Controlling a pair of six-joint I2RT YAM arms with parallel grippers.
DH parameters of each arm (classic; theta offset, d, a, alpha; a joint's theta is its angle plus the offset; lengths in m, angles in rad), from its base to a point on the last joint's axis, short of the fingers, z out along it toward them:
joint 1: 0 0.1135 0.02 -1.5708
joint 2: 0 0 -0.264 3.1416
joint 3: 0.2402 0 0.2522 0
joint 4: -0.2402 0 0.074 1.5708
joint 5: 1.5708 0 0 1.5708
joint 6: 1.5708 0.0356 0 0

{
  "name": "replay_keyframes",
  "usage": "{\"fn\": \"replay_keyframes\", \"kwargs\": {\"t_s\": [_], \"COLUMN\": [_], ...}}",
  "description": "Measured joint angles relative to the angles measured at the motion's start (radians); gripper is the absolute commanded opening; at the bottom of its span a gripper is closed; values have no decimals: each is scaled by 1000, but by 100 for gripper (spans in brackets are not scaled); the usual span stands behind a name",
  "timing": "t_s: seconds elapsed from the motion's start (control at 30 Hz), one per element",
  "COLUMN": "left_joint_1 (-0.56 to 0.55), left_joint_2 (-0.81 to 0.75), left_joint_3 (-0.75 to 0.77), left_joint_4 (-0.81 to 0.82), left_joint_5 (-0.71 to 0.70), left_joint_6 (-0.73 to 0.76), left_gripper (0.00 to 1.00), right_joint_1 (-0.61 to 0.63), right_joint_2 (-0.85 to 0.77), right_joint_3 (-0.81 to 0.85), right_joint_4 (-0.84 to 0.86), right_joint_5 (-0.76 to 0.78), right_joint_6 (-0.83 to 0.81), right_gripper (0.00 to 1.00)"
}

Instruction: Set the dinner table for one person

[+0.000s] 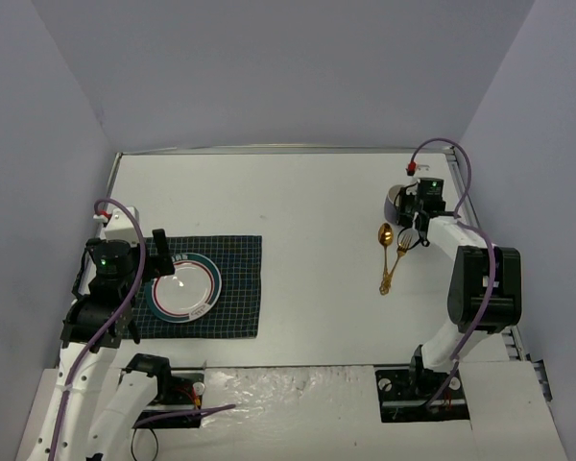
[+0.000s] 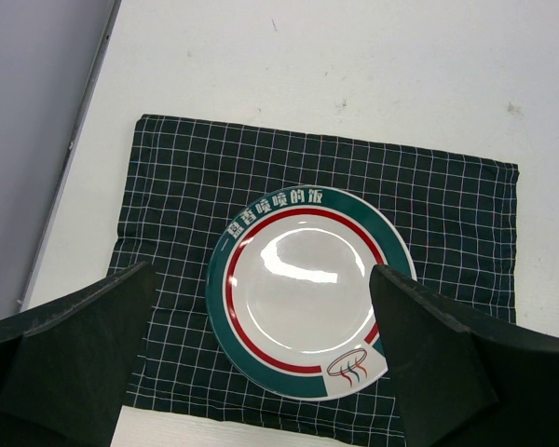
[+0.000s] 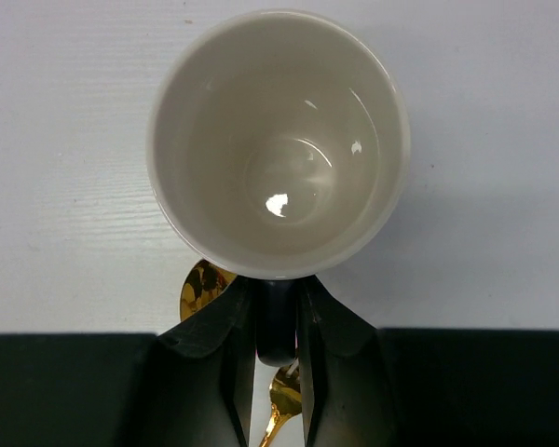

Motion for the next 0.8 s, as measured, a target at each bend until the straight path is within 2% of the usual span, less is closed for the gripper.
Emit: {"fn": "replay_keyframes", "kwargs": {"t_s": [0.17, 0.47, 0.6, 0.8], "left_joint_1": [0, 0, 0, 0], "left_joint_2": [0, -1, -2, -3], "left_joint_3": [0, 0, 0, 0], "left_joint_4": [0, 0, 0, 0], "left_joint_5": [0, 0, -1, -1], "left_joint_6": [0, 0, 0, 0], "left_gripper": [97, 97, 97, 97], "right_joint_1": [41, 237, 352, 607], "right_joint_2": [-55, -178, -187, -162], "right_joint_3": [-29, -35, -35, -15], "right_joint_4": [10, 87, 110, 126], "right_joint_5": [14, -26, -21, -50], "right_joint_6": [-33, -70, -67, -42], "right_gripper": [0, 0, 0, 0]}}
